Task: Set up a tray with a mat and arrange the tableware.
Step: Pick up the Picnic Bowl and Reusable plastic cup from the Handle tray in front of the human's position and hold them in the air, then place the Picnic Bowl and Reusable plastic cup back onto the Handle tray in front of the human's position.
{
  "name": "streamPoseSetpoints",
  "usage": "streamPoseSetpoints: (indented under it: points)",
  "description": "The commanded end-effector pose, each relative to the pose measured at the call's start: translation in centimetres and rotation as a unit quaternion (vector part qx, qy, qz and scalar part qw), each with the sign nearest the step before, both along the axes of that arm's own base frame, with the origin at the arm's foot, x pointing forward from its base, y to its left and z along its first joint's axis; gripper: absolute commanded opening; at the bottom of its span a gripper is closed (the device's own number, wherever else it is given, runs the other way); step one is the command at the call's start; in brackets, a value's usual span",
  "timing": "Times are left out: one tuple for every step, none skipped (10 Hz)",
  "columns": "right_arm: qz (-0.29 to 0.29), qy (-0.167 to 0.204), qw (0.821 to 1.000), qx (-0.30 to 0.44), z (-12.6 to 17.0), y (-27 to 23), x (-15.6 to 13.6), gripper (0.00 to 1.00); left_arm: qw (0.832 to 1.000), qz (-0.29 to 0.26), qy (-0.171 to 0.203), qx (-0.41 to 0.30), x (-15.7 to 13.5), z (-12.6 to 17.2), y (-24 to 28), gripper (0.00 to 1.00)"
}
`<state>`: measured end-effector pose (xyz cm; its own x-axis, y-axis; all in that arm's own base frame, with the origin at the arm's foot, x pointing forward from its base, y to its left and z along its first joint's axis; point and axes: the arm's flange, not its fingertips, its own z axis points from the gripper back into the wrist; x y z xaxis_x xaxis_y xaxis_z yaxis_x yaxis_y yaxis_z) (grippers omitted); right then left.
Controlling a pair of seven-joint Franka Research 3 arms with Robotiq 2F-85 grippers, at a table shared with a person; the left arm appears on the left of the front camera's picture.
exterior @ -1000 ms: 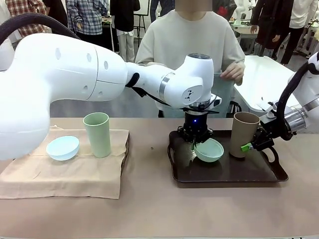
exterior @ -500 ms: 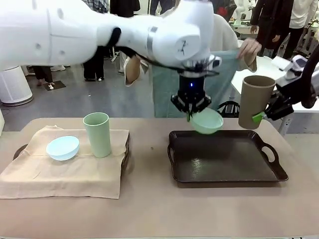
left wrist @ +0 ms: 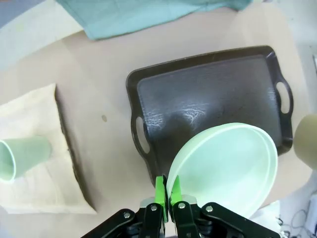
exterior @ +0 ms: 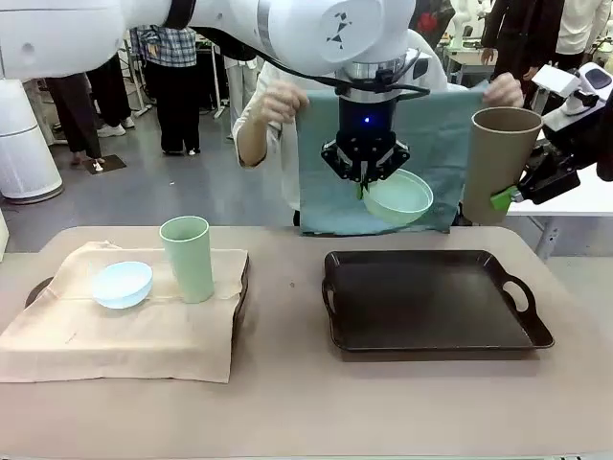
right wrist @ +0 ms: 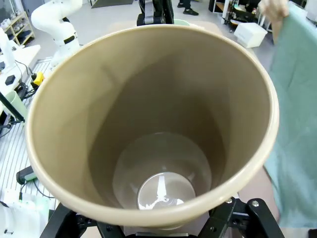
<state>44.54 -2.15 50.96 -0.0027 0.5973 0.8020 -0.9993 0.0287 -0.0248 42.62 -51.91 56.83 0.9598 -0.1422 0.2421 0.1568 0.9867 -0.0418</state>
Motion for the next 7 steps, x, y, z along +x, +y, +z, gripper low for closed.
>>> streamPoseSetpoints:
  points:
    - [0.001,0.009,1.000,0.002,-1.34,-0.33,0.54,0.00,1.000,-0.009,0.013,0.000,1.01,-1.19,-0.16,0.00]
    - [0.001,0.009,1.000,0.002,-1.34,-0.33,0.54,0.00,1.000,-0.009,0.013,0.000,1.01,-1.19,-0.16,0.00]
    - [0.001,0.009,1.000,0.002,-1.34,-0.33,0.54,0.00,1.000,-0.009,0.013,0.000,1.01,-1.19,-0.16,0.00]
    - [0.001,0.009,1.000,0.002,-1.34,-0.33,0.54,0.00,1.000,-0.009,0.013,0.000,1.01,-1.19,-0.16,0.00]
    - [0.001,0.009,1.000,0.002,-1.34,-0.33,0.54,0.00,1.000,-0.009,0.013,0.000,1.01,-1.19,-0.16,0.00]
    - [0.001,0.009,1.000,0.002,-1.34,-0.33,0.54,0.00,1.000,-0.009,0.013,0.000,1.01,-1.19,-0.16,0.00]
    - [0.001,0.009,1.000,0.002,-1.34,-0.33,0.54,0.00,1.000,-0.009,0.013,0.000,1.01,-1.19,-0.16,0.00]
